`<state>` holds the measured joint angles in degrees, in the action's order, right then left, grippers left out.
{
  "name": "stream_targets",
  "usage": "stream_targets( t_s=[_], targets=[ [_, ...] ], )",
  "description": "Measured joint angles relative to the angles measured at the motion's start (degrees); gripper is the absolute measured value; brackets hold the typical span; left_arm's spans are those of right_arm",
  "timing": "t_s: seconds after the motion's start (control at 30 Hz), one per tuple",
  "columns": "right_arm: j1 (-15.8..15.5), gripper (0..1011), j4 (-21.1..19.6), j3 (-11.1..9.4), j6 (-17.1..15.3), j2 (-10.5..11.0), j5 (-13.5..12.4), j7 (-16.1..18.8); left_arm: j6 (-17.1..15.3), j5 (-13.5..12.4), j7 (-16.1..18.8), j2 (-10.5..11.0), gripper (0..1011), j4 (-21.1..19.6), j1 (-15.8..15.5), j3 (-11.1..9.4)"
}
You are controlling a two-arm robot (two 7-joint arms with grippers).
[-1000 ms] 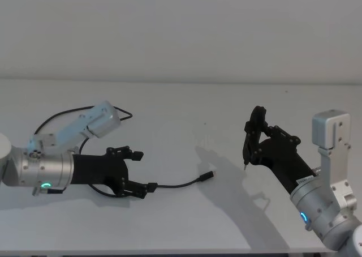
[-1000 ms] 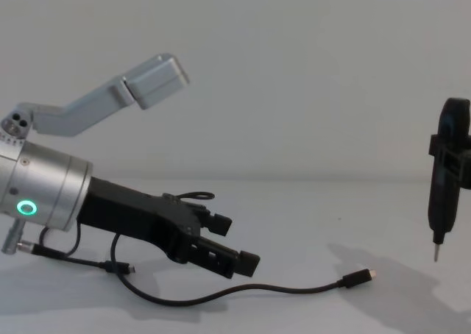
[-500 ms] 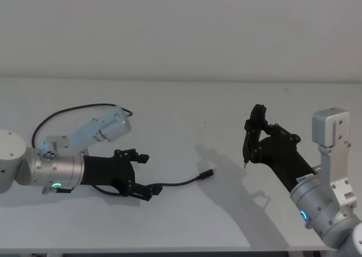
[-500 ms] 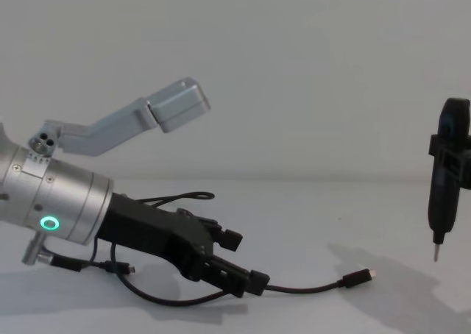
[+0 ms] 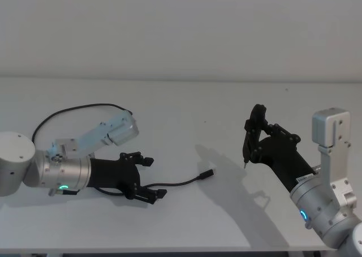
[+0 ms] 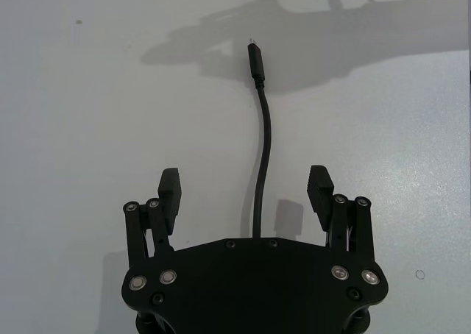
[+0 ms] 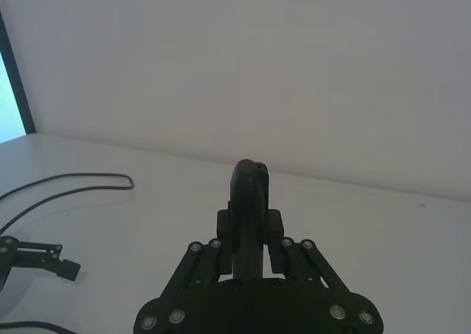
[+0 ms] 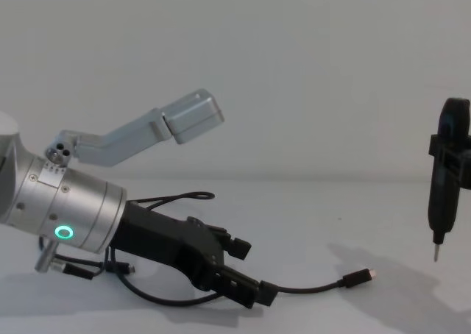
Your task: Pick up the data cable with the one hand.
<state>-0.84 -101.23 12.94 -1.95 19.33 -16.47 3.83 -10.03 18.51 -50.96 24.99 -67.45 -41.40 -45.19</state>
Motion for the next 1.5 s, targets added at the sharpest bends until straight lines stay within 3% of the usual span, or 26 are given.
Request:
stream_targets(
  t_s=[1.5],
  targets=[
    [0.0, 275, 0.0, 0.0, 0.0, 0.0, 0.0, 0.0, -1.0, 0.3, 0.8, -0.4, 981, 0.5, -0.6, -2.3]
  ],
)
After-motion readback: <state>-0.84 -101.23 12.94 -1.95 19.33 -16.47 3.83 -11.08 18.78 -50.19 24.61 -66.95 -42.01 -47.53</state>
